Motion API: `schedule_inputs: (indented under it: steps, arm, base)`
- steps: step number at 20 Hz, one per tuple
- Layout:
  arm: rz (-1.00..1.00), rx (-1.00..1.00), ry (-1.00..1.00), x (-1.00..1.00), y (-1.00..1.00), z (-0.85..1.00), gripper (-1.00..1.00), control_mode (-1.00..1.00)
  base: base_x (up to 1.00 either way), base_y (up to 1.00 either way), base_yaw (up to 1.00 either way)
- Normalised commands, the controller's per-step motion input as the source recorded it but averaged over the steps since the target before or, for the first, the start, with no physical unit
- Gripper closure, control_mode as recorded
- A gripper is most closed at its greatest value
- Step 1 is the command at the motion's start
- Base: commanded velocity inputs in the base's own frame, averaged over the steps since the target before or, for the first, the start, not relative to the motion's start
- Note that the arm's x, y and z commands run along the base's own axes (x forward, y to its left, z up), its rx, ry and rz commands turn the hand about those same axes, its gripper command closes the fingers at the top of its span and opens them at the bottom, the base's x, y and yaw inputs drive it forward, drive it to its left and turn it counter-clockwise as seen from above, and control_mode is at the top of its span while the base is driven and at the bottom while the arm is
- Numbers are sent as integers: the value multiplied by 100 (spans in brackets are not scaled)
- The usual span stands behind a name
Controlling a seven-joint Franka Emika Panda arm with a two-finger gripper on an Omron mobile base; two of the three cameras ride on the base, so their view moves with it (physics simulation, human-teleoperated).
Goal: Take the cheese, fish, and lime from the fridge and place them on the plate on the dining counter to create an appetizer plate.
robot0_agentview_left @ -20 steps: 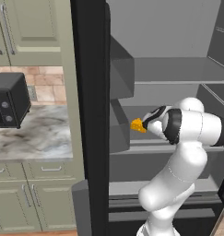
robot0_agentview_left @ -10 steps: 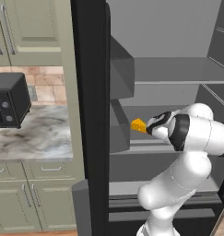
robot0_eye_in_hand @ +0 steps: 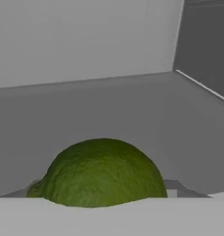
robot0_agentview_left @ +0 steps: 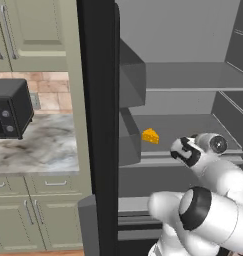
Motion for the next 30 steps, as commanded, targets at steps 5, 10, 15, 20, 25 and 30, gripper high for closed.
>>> schedule_inputs:
  steps: [5,10,15,20,25,30]
  arm:
    - [7,0,30,-90,7,100,100,-100]
    - [12,3,49,-100,36,83,100,-100]
    - [16,7,33,-99,50,84,100,-100]
    - [13,11,14,-100,57,73,100,-100]
    - [8,3,-19,-97,31,18,100,-100]
    - [7,0,-30,-59,2,13,100,-100]
  base:
    - [0,0,0]
    - [0,0,0]
    - [0,0,0]
    - [0,0,0]
    - [0,0,0]
    - [0,0,0]
